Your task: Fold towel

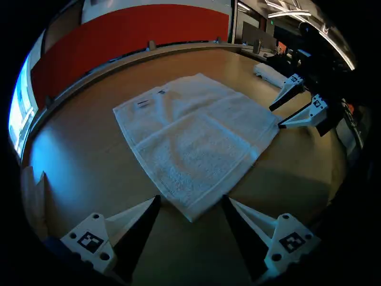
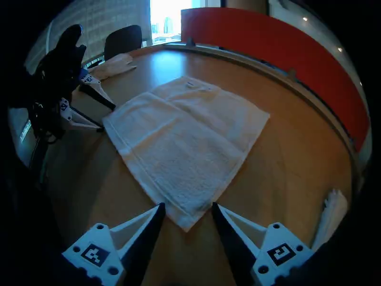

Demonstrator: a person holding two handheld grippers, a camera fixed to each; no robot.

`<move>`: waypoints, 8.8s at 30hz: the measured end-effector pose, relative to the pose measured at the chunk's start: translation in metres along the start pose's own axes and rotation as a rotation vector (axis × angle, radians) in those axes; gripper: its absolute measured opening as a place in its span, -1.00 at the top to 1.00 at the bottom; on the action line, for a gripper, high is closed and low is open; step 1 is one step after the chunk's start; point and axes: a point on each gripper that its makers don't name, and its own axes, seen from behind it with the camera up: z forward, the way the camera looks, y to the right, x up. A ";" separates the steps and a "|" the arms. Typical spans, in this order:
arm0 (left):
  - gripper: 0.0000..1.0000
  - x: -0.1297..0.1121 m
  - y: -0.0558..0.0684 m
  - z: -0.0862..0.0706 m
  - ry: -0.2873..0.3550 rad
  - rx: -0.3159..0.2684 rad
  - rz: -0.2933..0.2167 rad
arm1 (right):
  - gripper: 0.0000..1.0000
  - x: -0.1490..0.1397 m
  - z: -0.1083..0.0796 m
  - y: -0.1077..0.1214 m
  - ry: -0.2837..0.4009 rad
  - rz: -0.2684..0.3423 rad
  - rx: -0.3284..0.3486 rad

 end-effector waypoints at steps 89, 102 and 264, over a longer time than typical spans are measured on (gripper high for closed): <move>0.71 0.054 0.019 -0.081 0.018 0.068 -0.189 | 0.65 0.073 -0.079 -0.009 0.114 -0.019 0.015; 0.72 0.058 0.029 -0.101 0.007 0.055 -0.204 | 0.65 0.077 -0.096 -0.016 0.102 -0.027 0.040; -0.86 0.075 -0.086 0.000 -0.014 0.258 -0.270 | -1.00 0.080 0.000 0.094 0.031 0.058 -0.207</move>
